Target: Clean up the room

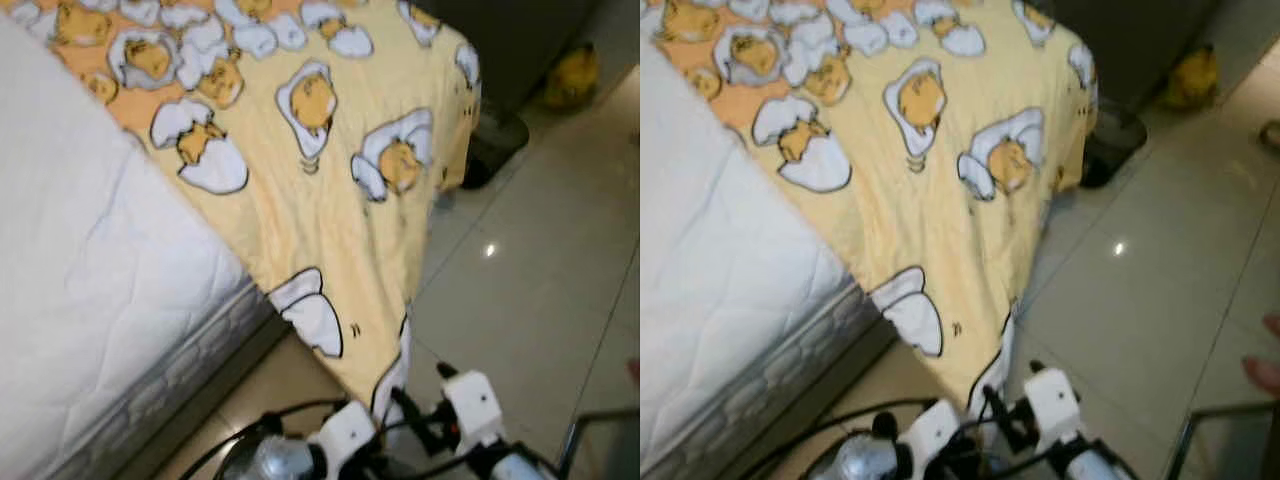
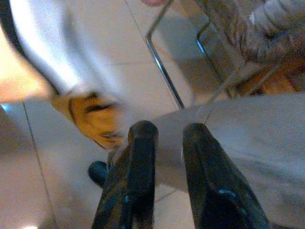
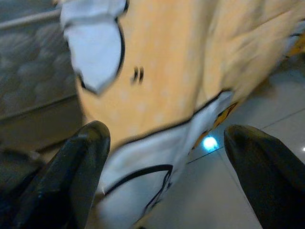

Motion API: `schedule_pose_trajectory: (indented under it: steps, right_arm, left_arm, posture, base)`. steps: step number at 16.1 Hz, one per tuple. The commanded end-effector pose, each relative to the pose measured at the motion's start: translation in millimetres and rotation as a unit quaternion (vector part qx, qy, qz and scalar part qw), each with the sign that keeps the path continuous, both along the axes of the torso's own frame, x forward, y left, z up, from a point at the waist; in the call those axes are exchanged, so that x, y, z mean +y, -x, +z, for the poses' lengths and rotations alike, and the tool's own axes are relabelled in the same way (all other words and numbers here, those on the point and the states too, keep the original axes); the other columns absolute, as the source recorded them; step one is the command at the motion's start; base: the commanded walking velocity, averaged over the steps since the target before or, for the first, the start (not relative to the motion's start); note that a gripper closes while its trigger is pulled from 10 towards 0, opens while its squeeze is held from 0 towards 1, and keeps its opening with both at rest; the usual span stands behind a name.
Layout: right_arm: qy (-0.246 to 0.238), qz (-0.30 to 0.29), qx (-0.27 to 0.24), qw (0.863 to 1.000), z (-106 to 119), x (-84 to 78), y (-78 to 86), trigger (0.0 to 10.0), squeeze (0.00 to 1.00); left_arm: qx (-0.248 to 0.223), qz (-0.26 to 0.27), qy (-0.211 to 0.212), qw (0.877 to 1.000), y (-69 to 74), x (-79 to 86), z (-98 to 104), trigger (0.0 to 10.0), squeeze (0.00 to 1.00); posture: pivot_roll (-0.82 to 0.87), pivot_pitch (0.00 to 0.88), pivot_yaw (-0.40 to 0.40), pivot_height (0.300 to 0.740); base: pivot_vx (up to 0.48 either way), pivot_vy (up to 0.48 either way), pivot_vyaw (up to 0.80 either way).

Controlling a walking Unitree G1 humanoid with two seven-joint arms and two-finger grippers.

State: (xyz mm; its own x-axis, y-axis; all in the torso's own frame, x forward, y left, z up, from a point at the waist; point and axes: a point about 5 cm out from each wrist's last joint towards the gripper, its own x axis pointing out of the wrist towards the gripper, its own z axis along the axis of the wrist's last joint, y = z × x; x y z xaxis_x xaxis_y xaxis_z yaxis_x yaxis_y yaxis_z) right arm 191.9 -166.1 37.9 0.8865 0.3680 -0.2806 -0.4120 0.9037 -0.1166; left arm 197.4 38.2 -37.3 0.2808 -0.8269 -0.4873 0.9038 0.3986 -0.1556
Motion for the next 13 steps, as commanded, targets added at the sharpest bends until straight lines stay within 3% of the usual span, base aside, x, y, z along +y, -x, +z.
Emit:
schedule_pose_trajectory:
  steps: [1,2,3,4,5,6,7,8,10,13]
  right_arm:
    - [-0.001,-0.025,0.003,1.0,-1.1,-11.4,0.3,10.0,0.0]
    - [-0.002,-0.026,0.0,1.0,-0.7,-11.1,-1.6,10.0,0.0]
    - [-0.013,-0.032,-0.019,0.999,5.2,-8.4,-11.2,10.0,0.0]
    - [-0.027,-0.044,-0.033,0.998,11.1,-7.4,-18.0,10.0,0.0]
    - [-0.03,-0.047,-0.035,0.998,12.0,-7.3,-19.0,10.0,0.0]
    - [-0.05,-0.074,-0.051,0.995,19.7,-9.6,-27.8,10.0,0.0]
    - [-0.077,-0.114,-0.077,0.987,32.4,-14.7,-40.3,10.0,0.0]
    - [-0.112,-0.164,-0.11,0.974,48.8,-20.9,-59.4,10.0,0.0]
    - [-0.121,-0.171,-0.128,0.969,55.3,-14.9,-87.9,10.0,0.0]
    - [-0.127,-0.143,-0.131,0.973,56.6,0.8,-98.3,10.0,0.0]
  left_arm:
    - [0.023,0.041,0.05,0.998,6.2,6.6,3.0,10.0,1.0]
    - [0.012,0.06,0.056,0.997,2.3,19.2,7.7,10.0,1.0]
    - [-0.029,0.119,0.065,0.99,-10.3,47.1,23.5,10.0,1.0]
    - [-0.055,0.166,0.069,0.982,-19.6,60.0,31.8,10.0,1.0]
    - [-0.059,0.175,0.069,0.98,-21.4,61.8,32.8,10.0,1.0]
    - [-0.103,0.25,0.072,0.96,-38.6,73.5,44.8,10.0,1.0]
    - [-0.148,0.345,0.098,0.922,-60.6,87.9,68.1,10.0,1.0]
    - [-0.214,0.444,0.129,0.86,-84.3,108.5,106.6,10.0,0.0]
    - [-0.267,0.502,0.138,0.811,-108.1,118.9,145.5,10.0,0.0]
    - [-0.267,0.536,0.106,0.794,-108.8,119.5,140.5,10.0,0.0]
  posture:
    - [-0.02,0.287,-0.076,0.74]
    - [0.0,0.263,-0.065,0.74]
    - [0.06,0.196,-0.039,0.74]
    - [0.06,0.187,-0.036,0.74]
    - [0.06,0.187,-0.036,0.74]
    - [0.1,0.112,-0.023,0.74]
    - [0.11,0.068,-0.016,0.74]
    - [0.13,0.02,-0.011,0.74]
    - [0.16,0.0,0.006,0.74]
    - [0.16,0.0,0.007,0.74]
  base:
    - [0.0,0.0,0.0]
    - [0.0,0.0,0.0]
    - [0.0,0.0,0.0]
    - [0.0,0.0,0.0]
    - [0.0,0.0,0.0]
    - [0.0,0.0,0.0]
    - [0.0,0.0,0.0]
    - [0.0,0.0,0.0]
    - [0.0,-0.36,0.64]
    - [0.0,-0.48,0.54]
